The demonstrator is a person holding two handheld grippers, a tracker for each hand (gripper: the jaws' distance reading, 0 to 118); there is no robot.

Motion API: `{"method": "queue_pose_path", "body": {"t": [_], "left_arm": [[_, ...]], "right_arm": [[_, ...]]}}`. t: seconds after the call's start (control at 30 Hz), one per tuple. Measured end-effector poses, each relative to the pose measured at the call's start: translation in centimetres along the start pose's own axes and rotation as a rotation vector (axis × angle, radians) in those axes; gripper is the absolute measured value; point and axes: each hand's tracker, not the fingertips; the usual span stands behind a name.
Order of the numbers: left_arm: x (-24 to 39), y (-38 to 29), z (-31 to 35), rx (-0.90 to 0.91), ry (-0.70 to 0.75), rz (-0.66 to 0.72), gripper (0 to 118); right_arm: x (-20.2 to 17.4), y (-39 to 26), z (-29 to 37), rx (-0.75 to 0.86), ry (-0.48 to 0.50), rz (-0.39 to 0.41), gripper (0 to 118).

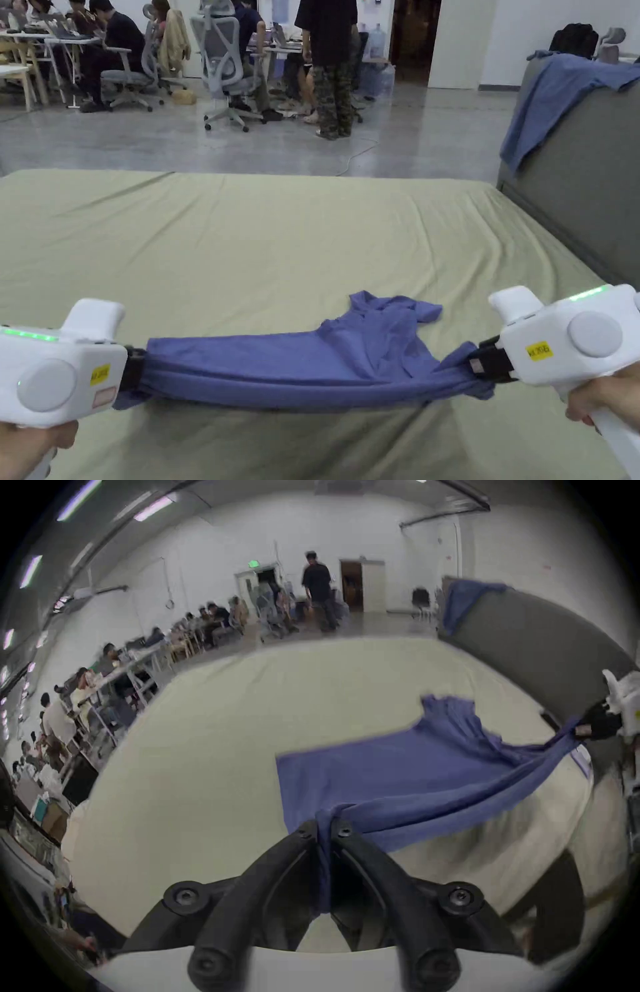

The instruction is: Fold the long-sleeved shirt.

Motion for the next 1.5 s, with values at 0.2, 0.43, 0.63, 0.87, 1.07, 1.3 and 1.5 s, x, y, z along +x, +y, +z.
{"method": "queue_pose_path", "body": {"t": [0.2, 0.43, 0.63, 0.87, 1.07, 1.3, 1.5], "left_arm": [[-0.6, -8.6, -1.9, -0.349, -0.167, -0.022, 1], [-0.3, -11.7, -3.1, -0.487, -0.226, -0.066, 2], [-0.6, -9.6, -1.9, -0.343, -0.205, -0.031, 115], [-1.2, -2.7, -1.0, -0.090, -0.131, 0.071, 71], [-1.2, 1.6, -4.4, -0.029, -0.096, 0.094, 0], [-1.6, 3.8, -8.7, -0.005, -0.115, 0.076, 0], [-2.3, 2.8, -11.4, -0.049, -0.143, 0.105, 0]], "right_arm": [[-2.3, -9.0, -3.8, -0.335, 0.130, 0.106, 0], [-3.5, -12.3, -5.6, -0.482, 0.202, 0.172, 0], [-1.6, -10.7, -4.7, -0.320, 0.094, 0.069, 112], [1.8, -4.3, -3.5, -0.097, -0.022, -0.081, 7], [3.7, 4.3, -6.9, -0.008, -0.050, -0.097, 0], [6.7, 18.2, -17.9, 0.031, -0.104, -0.095, 16], [8.8, 25.0, -30.0, -0.067, -0.148, -0.140, 76]]}}
